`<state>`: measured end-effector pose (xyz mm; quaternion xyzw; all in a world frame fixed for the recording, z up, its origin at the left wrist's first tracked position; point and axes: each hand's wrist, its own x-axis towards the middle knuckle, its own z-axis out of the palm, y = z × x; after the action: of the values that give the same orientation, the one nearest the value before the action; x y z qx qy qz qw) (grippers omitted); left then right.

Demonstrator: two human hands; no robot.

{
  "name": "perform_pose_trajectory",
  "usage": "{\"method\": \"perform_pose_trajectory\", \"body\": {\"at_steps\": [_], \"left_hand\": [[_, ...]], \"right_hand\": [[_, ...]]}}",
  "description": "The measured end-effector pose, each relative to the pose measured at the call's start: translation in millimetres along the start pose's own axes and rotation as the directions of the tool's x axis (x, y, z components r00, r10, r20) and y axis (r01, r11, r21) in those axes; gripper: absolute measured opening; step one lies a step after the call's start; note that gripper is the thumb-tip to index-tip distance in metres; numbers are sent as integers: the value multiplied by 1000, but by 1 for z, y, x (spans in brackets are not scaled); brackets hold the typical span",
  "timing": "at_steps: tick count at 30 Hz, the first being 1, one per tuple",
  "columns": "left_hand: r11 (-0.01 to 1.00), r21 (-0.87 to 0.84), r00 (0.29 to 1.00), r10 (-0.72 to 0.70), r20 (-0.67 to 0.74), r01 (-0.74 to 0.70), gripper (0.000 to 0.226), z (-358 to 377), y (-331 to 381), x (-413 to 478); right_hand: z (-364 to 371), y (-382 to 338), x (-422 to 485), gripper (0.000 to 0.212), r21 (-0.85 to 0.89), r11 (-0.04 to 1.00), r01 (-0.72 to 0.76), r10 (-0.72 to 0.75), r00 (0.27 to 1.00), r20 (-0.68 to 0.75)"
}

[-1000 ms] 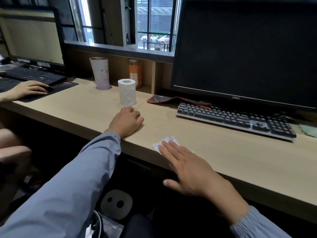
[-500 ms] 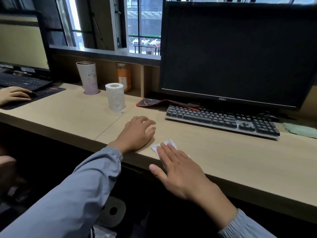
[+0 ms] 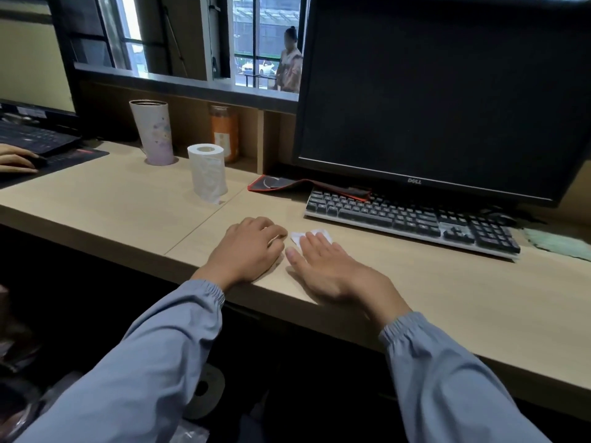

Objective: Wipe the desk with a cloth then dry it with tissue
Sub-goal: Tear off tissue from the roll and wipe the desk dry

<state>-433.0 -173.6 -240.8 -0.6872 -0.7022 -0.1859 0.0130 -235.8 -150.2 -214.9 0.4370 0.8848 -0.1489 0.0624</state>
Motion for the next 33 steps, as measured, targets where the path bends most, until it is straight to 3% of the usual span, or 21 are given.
{"method": "perform_pose_trajectory", "body": {"at_steps": [9,15,22,29,33], "left_hand": [[1000,25,1000,16,-20,-16,39,5,-1,3],[1000,20,1000,11,12,-12,41,0,0,-2],[999,32,1000,-6,-22,6,39,2,4,2],[1000,3,1000,-2,-15,2,40,0,-1,-1],[1000,-11,1000,-3,9,3,40,-2,-3,1]], "right_hand": [[-1,10,-4,85,-37,999,28,-27,999,20],[-8,15,27,91,-48,999,2,-4,998,-57],[-6,23,1,91,-52,999,16,-16,1000,3],[-12,18,53,94,-20,999,41,-43,993,-107],[-16,21,58,84,-23,1000,10,-12,995,-95]]}}
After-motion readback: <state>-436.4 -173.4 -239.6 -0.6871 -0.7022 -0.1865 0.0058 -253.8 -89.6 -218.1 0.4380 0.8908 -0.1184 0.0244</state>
